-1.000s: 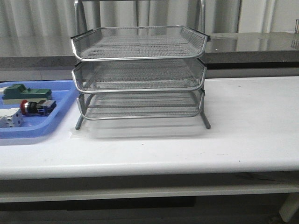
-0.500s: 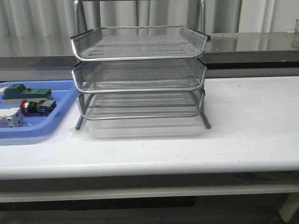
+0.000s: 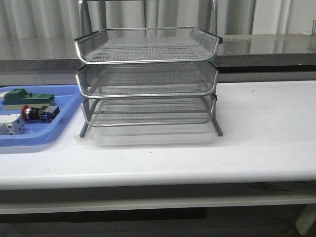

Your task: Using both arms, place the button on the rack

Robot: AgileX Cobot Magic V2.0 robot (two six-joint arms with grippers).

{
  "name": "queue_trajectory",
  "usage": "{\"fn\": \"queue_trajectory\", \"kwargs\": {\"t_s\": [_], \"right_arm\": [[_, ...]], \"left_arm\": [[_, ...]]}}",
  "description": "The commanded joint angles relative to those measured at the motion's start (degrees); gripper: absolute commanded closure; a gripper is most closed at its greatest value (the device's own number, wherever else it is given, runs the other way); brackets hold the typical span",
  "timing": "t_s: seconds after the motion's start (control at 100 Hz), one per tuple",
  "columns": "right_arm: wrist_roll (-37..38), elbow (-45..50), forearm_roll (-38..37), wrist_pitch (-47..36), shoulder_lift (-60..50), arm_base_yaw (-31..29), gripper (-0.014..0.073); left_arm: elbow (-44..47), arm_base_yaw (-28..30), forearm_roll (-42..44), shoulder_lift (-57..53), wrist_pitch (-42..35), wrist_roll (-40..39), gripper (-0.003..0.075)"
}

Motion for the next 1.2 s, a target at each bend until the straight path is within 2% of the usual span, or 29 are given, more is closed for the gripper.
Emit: {"fn": "queue_trajectory", "kwargs": {"t_s": [0.0, 0.15, 0.32, 0.47, 0.75, 0.84, 0.99, 1.04, 1.09, 1.19], "right_arm": [[-0.1, -7.5, -0.1, 3.7, 5.8, -0.3, 0.0650], [-0.1, -15.9, 0.4, 13.8, 16.3, -0.3, 0.0650], [-0.1, -23.7, 3.9, 20.6, 27.2, -0.3, 0.0650], [-0.1, -27.1, 8.5, 20.9, 34.8, -0.3, 0.0650], [-0.1, -27.3, 19.0, 17.8, 43.6, -0.3, 0.0631], [-0.1, -27.3, 21.3, 16.9, 45.5, -0.3, 0.0549], [-0.1, -27.3, 26.4, 16.0, 47.7, -0.3, 0.0286], [-0.1, -27.3, 27.9, 15.5, 48.3, -0.3, 0.0223], [-0.1, -27.3, 29.0, 14.6, 49.2, -0.3, 0.0193], [-0.8, -27.3, 31.2, 12.7, 51.6, -0.2, 0.0192]], "left_arm": [[2.6, -0.4, 0.0, -2.0, -4.7, -0.5, 0.0741], [2.6, -0.4, 0.0, -2.0, -4.7, -0.5, 0.0741], [2.6, -0.4, 0.0, -2.0, -4.7, -0.5, 0.0741], [2.6, -0.4, 0.0, -2.0, -4.7, -0.5, 0.0741], [2.6, -0.4, 0.0, -2.0, -4.7, -0.5, 0.0741], [2.6, -0.4, 0.0, -2.0, -4.7, -0.5, 0.0741], [2.6, -0.4, 0.0, -2.0, -4.7, -0.5, 0.0741], [2.6, -0.4, 0.0, -2.0, -4.7, -0.5, 0.0741], [2.6, -0.4, 0.0, -2.0, -4.7, -0.5, 0.0741], [2.6, -0.4, 0.0, -2.0, -4.7, -0.5, 0.0741]]}}
